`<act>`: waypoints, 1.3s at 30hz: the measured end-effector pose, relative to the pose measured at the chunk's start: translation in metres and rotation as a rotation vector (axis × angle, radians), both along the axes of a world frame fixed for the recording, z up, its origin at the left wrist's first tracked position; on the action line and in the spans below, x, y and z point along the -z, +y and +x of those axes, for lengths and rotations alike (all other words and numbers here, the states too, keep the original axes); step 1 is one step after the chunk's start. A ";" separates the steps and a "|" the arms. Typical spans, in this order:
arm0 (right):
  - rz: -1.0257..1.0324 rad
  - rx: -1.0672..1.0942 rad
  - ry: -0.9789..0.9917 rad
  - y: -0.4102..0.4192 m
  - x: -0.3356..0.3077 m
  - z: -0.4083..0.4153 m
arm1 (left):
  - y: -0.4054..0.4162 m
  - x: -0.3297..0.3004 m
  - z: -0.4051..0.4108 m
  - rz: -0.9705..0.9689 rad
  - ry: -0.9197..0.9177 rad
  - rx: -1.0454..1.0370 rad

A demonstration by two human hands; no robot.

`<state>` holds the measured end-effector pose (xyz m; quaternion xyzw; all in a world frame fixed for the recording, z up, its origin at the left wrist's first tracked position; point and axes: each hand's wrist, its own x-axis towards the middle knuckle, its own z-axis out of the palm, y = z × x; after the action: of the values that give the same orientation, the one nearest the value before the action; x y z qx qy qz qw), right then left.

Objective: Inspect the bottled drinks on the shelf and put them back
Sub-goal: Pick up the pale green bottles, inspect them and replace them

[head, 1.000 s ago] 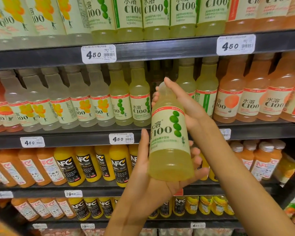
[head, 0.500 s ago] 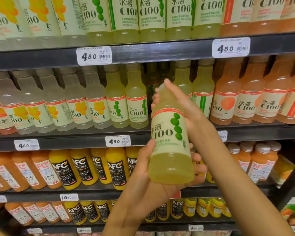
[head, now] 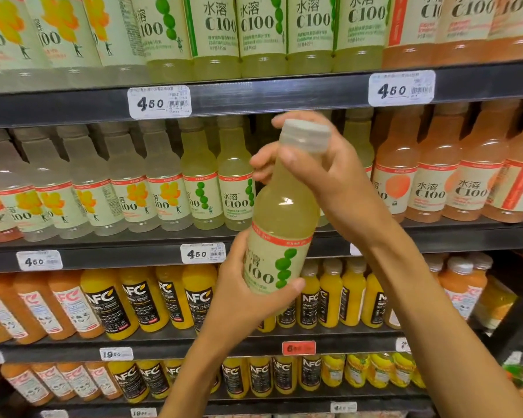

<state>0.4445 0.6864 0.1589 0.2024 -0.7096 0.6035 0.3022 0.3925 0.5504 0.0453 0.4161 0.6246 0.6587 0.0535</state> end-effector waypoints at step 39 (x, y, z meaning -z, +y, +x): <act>-0.595 -0.288 -0.322 0.038 0.019 -0.025 | 0.006 0.001 0.018 -0.028 -0.346 0.155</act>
<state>0.4194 0.7239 0.1402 0.1061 -0.5057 0.8439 0.1443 0.4100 0.5564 0.0440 0.3427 0.5813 0.7055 0.2164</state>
